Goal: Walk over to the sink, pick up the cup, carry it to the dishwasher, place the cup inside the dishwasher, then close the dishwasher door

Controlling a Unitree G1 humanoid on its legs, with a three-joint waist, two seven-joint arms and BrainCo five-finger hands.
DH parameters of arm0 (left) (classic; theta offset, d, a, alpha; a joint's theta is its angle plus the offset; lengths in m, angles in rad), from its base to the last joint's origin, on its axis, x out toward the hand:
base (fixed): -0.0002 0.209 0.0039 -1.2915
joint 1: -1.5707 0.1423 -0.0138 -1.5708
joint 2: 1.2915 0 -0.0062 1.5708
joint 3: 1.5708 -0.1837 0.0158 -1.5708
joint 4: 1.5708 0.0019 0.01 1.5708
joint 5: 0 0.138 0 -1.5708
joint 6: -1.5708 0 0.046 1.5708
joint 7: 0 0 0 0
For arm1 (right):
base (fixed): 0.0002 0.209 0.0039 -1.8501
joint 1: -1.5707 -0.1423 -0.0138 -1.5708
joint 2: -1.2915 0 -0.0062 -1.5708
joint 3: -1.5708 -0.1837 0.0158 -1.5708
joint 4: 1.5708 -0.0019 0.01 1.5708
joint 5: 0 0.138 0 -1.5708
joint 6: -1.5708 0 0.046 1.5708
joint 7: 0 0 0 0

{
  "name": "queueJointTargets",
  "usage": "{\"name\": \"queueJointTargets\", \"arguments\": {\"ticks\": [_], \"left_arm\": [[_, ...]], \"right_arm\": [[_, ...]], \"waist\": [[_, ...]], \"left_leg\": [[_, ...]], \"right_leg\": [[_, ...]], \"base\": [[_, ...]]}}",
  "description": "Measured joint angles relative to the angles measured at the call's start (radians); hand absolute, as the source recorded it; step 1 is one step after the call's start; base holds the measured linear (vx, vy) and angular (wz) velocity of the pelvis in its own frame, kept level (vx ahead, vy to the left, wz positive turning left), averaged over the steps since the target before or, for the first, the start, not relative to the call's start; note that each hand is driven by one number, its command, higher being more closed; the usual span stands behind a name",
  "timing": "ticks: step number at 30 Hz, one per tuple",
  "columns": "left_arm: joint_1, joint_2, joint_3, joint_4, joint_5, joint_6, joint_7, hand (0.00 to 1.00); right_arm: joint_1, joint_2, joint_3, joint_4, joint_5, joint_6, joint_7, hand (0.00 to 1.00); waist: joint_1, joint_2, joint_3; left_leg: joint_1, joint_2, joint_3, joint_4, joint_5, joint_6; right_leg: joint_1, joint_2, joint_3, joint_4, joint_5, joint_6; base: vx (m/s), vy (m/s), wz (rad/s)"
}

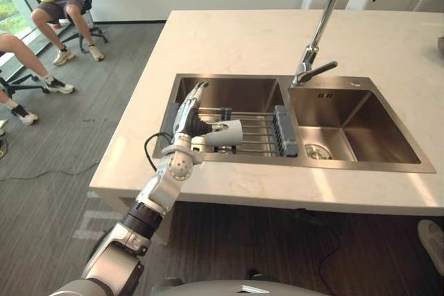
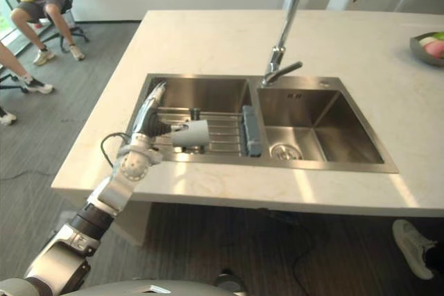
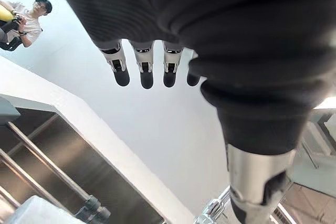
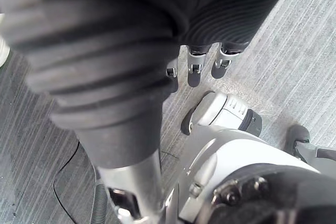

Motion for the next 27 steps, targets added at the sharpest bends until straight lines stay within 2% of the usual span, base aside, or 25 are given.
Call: {"name": "queueJointTargets", "arguments": {"ticks": [9,27], "left_arm": [[-0.019,-0.001,-0.021,0.057,0.037,0.118,-0.045,0.00],[-0.067,0.006,-0.034,0.109,0.044,0.237,-0.036,0.00]], "right_arm": [[0.001,-0.005,0.039,-0.004,0.021,0.000,-0.030,0.00],[0.016,-0.003,0.052,-0.001,0.059,0.019,-0.039,0.00]], "waist": [[-0.016,0.000,0.000],[-0.053,0.000,0.001]], "left_leg": [[0.007,0.010,0.033,0.000,-0.002,-0.005],[0.024,0.025,0.119,-0.007,-0.012,-0.016]], "right_leg": [[-0.011,0.004,0.014,-0.003,0.007,-0.002],[-0.047,0.006,0.026,-0.026,0.042,-0.005]], "base": [[-0.02,-0.006,-0.10],[0.00,-0.005,-0.15]]}}
